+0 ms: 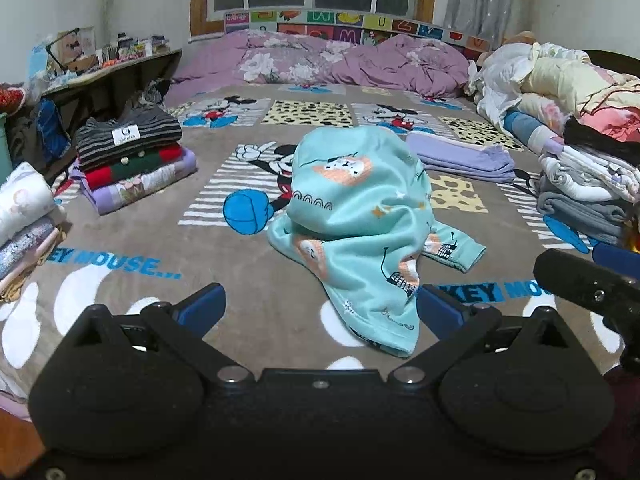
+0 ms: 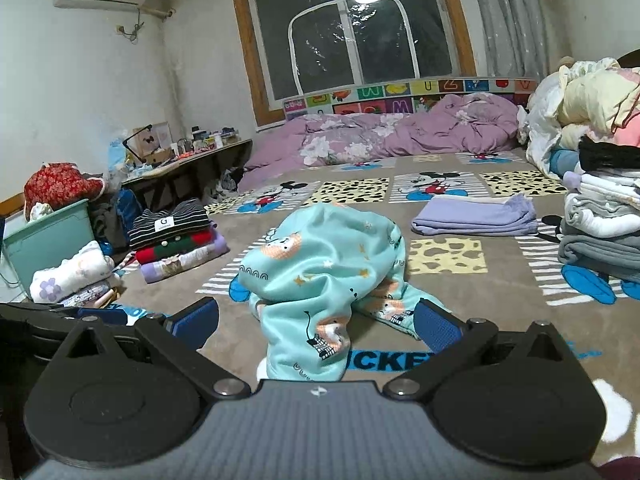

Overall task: Fold clothes
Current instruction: 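Lower both grippers onto the teal top's shoulder edges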

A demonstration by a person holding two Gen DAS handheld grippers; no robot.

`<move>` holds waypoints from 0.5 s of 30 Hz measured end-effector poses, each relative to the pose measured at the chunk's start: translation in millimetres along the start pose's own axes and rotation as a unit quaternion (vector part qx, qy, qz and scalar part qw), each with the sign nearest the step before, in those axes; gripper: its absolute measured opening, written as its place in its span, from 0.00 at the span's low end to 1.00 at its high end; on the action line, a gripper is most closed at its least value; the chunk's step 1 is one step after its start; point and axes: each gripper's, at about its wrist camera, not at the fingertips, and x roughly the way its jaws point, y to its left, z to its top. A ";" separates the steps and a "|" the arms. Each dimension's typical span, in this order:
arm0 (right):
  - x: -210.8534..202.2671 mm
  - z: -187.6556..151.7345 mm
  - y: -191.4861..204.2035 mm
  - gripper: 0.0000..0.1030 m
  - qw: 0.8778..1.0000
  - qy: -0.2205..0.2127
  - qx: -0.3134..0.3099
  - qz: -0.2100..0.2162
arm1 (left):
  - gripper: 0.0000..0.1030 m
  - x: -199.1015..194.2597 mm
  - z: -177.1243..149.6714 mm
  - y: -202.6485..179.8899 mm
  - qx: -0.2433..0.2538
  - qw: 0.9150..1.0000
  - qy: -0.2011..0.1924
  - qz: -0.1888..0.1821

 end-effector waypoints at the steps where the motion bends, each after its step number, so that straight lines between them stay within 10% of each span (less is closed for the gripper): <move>1: 3.4 -0.2 -1.5 1.00 1.000 0.000 0.000 0.001 | 1.00 3.7 0.8 1.9 -0.001 1.000 0.003 -0.005; 15: 74.8 16.6 -45.8 1.00 0.996 0.013 0.042 0.072 | 1.00 64.2 33.6 33.7 -0.020 0.997 -0.009 -0.074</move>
